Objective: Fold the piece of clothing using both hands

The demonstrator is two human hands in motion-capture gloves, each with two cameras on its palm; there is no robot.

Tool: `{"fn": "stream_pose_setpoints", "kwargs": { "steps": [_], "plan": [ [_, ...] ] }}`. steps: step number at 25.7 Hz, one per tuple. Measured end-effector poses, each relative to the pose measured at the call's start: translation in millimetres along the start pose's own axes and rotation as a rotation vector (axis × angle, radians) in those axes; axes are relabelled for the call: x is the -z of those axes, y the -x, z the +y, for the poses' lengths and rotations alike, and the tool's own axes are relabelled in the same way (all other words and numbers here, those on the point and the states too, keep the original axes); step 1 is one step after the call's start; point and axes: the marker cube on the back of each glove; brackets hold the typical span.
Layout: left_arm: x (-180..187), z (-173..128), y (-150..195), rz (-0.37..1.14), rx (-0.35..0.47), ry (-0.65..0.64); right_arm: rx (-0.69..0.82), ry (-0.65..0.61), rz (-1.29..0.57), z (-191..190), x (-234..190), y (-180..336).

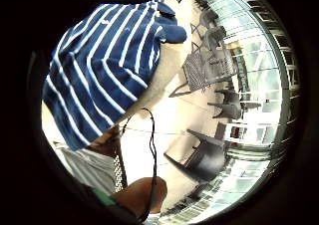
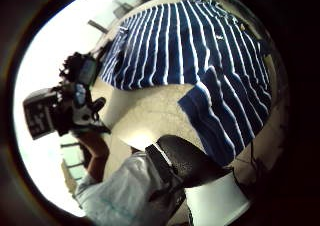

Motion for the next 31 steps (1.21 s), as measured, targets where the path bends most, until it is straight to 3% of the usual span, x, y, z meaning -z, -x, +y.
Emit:
{"fn": "stream_pose_setpoints", "kwargs": {
  "steps": [6,8,10,13,15,18,22,24,27,31],
  "plan": [
    [-58,-17,17,0.025,-0.093,0.253,-0.038,0.17,-0.072,-7,-55,-19],
    [-68,-26,22,0.051,-0.107,0.222,-0.066,0.131,-0.082,-13,-57,-29],
    [-68,-32,22,0.045,-0.112,0.105,-0.088,0.043,-0.058,-20,-56,-38],
    [-47,-32,21,-0.078,-0.121,-0.126,-0.056,-0.076,0.018,-25,-54,-52],
    [-28,-20,20,-0.145,-0.142,-0.197,0.005,-0.073,0.065,-17,-43,-58],
    [4,6,13,-0.089,-0.206,-0.183,0.118,0.057,0.091,5,-10,-66],
    [62,30,0,0.054,-0.268,-0.035,0.226,0.194,0.029,10,53,-76],
    [89,15,2,0.026,-0.253,-0.021,0.227,0.193,-0.012,-13,82,-81],
    [117,-35,13,-0.069,-0.178,0.011,0.163,0.173,-0.059,-74,115,-86],
    [102,-122,27,-0.167,-0.074,0.139,0.001,0.222,-0.016,-138,144,-73]
  ]
}}
